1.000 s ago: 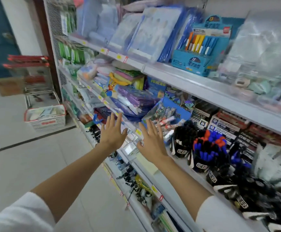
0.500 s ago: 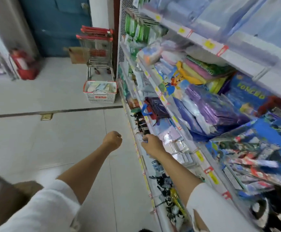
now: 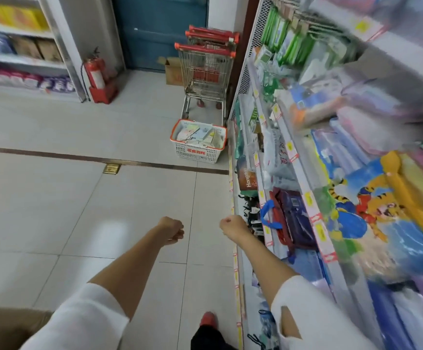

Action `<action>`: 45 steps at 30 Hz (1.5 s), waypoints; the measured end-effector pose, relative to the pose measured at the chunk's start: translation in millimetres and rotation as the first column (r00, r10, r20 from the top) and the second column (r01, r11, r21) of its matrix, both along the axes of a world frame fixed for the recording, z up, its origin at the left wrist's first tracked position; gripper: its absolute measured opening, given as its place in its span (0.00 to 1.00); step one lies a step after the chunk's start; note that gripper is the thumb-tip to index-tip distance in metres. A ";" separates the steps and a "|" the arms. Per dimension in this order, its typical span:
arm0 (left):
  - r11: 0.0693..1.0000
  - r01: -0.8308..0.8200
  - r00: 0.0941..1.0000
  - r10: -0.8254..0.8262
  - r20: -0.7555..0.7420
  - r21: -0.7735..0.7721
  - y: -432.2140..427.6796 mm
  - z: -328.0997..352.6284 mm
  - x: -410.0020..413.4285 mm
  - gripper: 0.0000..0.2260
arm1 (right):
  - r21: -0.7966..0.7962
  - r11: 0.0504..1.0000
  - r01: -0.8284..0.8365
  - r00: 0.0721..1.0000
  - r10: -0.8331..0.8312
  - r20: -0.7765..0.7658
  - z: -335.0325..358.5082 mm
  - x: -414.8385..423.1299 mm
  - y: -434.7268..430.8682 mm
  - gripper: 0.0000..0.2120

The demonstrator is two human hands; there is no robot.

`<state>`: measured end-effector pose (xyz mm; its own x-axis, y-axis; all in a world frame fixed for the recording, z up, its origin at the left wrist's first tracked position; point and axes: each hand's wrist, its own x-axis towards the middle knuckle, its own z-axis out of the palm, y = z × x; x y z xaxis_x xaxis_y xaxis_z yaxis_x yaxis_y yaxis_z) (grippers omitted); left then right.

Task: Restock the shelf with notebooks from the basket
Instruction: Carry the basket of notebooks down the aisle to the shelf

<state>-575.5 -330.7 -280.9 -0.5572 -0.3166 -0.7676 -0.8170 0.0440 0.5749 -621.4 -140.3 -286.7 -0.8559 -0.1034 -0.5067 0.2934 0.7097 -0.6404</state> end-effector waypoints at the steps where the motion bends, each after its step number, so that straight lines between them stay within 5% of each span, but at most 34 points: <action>1: 1.000 -0.024 1.000 0.024 -0.002 0.010 -5.6 -1.2 -21.3 0.03 | -0.044 0.999 0.009 1.000 -0.008 0.021 -1.6 -24.5 -10.8 0.07; 15: 0.915 -0.337 0.941 0.317 0.123 0.220 -135.1 -42.8 -330.0 0.08 | -0.154 0.987 0.055 0.971 -0.017 0.239 -41.4 -357.2 -133.9 0.06; 27: 0.973 -0.165 0.984 0.151 0.097 0.163 -206.1 -33.1 -638.7 0.06 | -0.194 0.934 0.299 0.938 -0.251 0.237 -37.1 -643.9 -190.5 0.09; 37: 0.980 -0.168 0.978 0.152 0.143 0.107 -235.9 -74.9 -865.5 0.12 | 0.100 0.994 -0.047 0.998 0.042 0.055 -87.4 -883.6 -222.4 0.12; 45: 0.987 -0.156 0.963 0.145 0.225 0.032 -263.1 -162.2 -980.7 0.10 | 0.242 0.961 -0.136 0.989 0.118 0.086 -169.7 -966.6 -229.9 0.18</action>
<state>-1556.2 -593.7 -443.1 -0.3201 -0.3428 -0.8832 -0.9192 -0.1132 0.3771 -1588.0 -370.3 -456.4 -0.8054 -0.0734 -0.5881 0.2285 0.8771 -0.4224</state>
